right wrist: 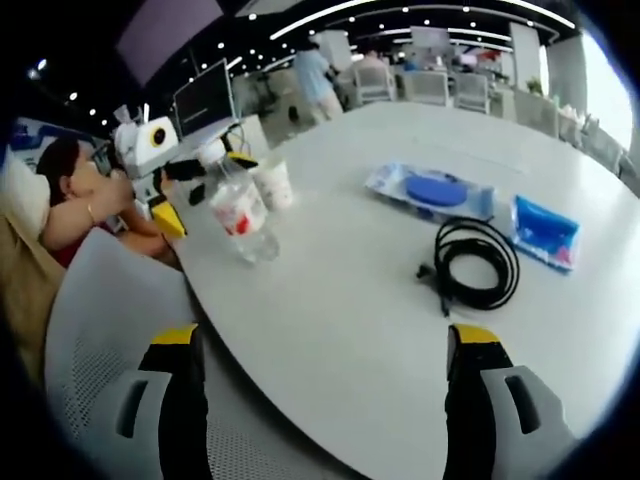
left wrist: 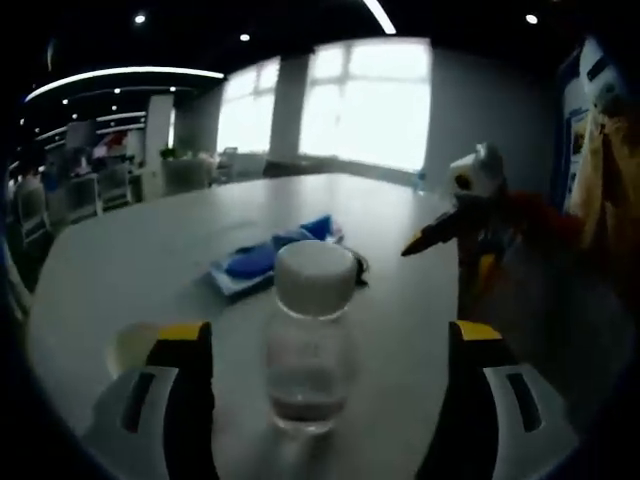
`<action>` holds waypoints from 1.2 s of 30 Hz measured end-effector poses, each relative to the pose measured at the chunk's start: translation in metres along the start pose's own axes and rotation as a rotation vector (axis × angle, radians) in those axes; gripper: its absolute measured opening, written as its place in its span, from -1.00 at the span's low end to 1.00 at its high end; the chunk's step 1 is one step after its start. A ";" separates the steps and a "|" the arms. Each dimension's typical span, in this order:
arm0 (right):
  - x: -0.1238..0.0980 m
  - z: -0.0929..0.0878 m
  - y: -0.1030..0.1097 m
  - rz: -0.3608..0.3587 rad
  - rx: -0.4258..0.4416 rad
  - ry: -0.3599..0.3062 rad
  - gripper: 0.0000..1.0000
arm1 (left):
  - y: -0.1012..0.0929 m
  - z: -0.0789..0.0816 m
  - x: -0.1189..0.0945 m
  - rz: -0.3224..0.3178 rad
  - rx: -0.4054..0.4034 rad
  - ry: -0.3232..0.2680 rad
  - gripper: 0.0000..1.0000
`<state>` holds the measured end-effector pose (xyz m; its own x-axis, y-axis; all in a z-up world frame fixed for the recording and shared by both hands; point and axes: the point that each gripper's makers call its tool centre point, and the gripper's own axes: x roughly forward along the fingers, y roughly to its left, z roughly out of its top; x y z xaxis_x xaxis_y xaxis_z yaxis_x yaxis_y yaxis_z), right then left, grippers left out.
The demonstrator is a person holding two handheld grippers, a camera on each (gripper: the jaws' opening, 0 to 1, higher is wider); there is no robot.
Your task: Arrange the tabletop items into an orderly group along one side of the table until the central work area is clear of visible clutter.
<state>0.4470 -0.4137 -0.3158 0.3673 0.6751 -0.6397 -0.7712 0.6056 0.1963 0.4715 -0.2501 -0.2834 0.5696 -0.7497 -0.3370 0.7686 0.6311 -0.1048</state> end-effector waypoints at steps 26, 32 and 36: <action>0.022 0.125 -0.010 0.127 -0.189 -0.373 0.99 | 0.016 -0.021 0.009 0.069 0.048 0.002 -0.17; 0.044 0.141 -0.005 0.169 -0.192 -0.378 0.99 | 0.015 -0.021 0.010 0.044 0.035 -0.013 -0.17; 0.059 0.151 -0.001 0.185 -0.182 -0.382 0.99 | 0.013 -0.021 0.010 -0.009 0.057 -0.006 -0.18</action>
<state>0.5476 -0.3108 -0.2419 0.3539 0.8926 -0.2794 -0.9081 0.3995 0.1260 0.4818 -0.2454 -0.3075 0.5639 -0.7569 -0.3303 0.7891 0.6118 -0.0547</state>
